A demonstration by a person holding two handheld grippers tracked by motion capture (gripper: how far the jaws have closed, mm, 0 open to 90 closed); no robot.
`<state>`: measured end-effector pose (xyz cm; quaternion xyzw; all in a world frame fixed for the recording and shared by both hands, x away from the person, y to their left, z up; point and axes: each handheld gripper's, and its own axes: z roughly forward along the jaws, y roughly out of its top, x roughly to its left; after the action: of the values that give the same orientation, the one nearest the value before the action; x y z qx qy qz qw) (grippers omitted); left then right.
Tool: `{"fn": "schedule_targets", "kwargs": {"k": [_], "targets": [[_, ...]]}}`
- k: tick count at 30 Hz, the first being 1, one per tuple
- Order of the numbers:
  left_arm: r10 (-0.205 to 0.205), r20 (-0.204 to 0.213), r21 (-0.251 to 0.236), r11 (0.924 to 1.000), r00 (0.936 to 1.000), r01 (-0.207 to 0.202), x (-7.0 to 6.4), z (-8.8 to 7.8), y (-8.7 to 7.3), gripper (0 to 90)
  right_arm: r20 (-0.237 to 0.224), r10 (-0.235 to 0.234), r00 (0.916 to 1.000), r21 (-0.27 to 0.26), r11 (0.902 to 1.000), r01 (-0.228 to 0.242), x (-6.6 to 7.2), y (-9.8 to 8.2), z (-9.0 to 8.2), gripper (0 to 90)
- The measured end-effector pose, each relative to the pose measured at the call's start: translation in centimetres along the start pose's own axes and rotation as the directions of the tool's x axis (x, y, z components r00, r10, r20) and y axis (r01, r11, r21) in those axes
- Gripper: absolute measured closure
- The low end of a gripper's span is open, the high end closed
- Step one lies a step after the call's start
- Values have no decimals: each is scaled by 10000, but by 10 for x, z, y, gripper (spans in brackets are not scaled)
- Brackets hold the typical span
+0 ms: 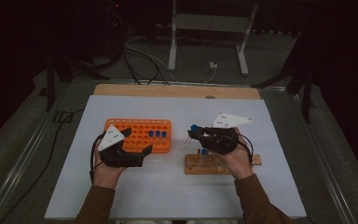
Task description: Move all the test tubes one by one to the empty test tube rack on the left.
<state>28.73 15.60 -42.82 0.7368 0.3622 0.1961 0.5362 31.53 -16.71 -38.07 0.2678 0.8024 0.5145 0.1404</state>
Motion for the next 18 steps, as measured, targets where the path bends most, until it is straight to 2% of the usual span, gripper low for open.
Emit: {"fn": "schedule_targets", "kwargs": {"k": [9,12,14,18], "targets": [[74,568,-185,9998,9984,-63,-8,11,2,22,-254,46,9997,125,9999,-42,9,4,16,765],[79,458,-284,9996,9989,-66,-13,13,3,47,-343,43,9994,172,9998,-37,12,5,22,765],[72,589,-175,9998,9982,-62,-15,15,5,63,-382,34,9993,217,9998,-26,14,6,25,765],[397,751,89,9991,9964,-404,-23,21,6,94,-449,42,9990,273,9996,-30,18,8,31,765]]}}
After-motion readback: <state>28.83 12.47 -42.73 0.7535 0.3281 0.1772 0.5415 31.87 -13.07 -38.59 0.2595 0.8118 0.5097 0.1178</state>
